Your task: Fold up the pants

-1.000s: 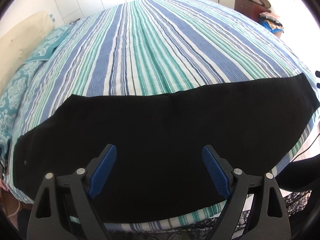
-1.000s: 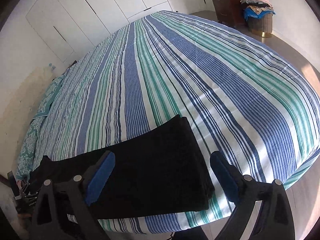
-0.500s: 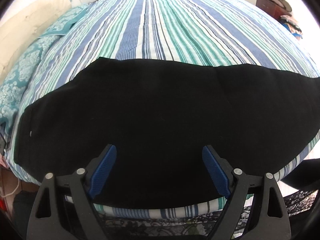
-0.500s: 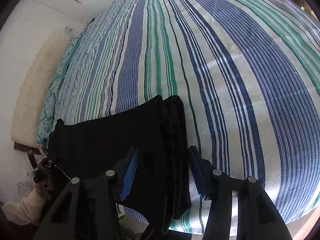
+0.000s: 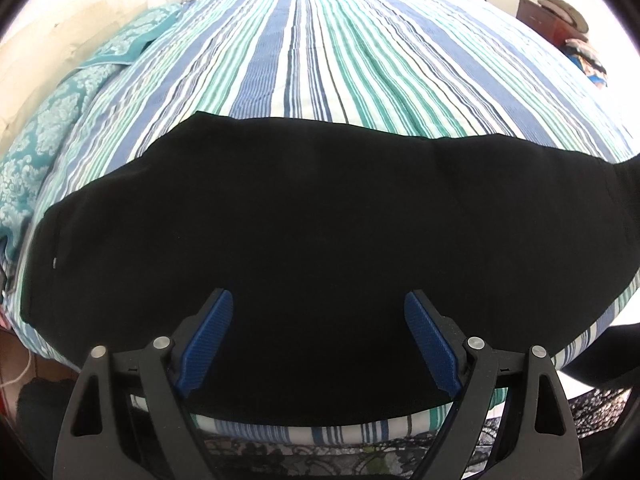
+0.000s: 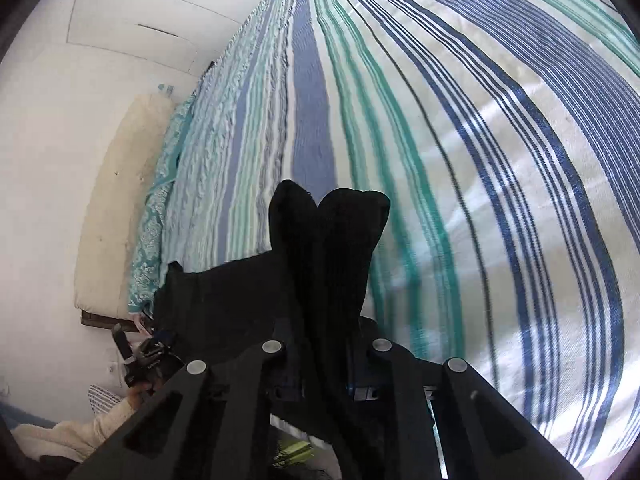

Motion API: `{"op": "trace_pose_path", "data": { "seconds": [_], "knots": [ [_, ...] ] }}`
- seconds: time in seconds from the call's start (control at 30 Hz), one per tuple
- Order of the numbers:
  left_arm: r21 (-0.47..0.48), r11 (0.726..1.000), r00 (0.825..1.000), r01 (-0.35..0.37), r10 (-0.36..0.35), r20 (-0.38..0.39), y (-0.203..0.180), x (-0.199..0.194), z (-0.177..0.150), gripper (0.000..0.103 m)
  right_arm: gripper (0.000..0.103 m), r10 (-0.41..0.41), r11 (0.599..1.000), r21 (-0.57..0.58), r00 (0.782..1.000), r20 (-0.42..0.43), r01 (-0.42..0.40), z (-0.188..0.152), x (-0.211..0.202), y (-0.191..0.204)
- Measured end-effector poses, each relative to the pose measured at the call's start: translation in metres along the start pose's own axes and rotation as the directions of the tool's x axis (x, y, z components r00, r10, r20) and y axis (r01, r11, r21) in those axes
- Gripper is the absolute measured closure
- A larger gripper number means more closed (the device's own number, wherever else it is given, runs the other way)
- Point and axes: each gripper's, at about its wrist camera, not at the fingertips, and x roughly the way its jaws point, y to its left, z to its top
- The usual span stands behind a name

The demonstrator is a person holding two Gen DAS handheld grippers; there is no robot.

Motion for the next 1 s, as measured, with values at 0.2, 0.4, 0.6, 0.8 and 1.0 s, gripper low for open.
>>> {"op": "trace_pose_path", "data": {
  "seconds": [0.2,0.4,0.6,0.8,1.0],
  "knots": [
    [-0.087,0.995,0.999,0.039,-0.039,0.001,0.020,0.005,-0.011,0.014,0.090,0.203,0.977,0.052,0.977,0.061,-0.206,-0.033,0.026,0.099],
    [-0.129,0.990,0.998,0.051,-0.045,0.046,0.047,-0.001,-0.023,0.014,0.090,0.341,0.906,0.231,0.935,0.100,-0.355,-0.069,0.137,0.182],
    [-0.214,0.975,0.995,0.058,-0.040,0.087,0.091,-0.012,-0.033,0.014,0.089,0.249,0.945,0.207,0.967,0.049,-0.254,-0.103,0.258,0.256],
    [-0.319,0.945,0.993,0.070,-0.036,0.111,0.129,-0.018,-0.039,0.014,0.031,0.150,0.989,0.014,0.988,-0.044,-0.150,-0.136,0.309,0.293],
    [-0.328,0.906,0.955,0.268,-0.204,0.216,0.129,-0.032,-0.035,0.014,0.020,-0.164,0.901,-0.378,0.974,0.155,0.212,-0.168,0.214,0.303]
  ]
}}
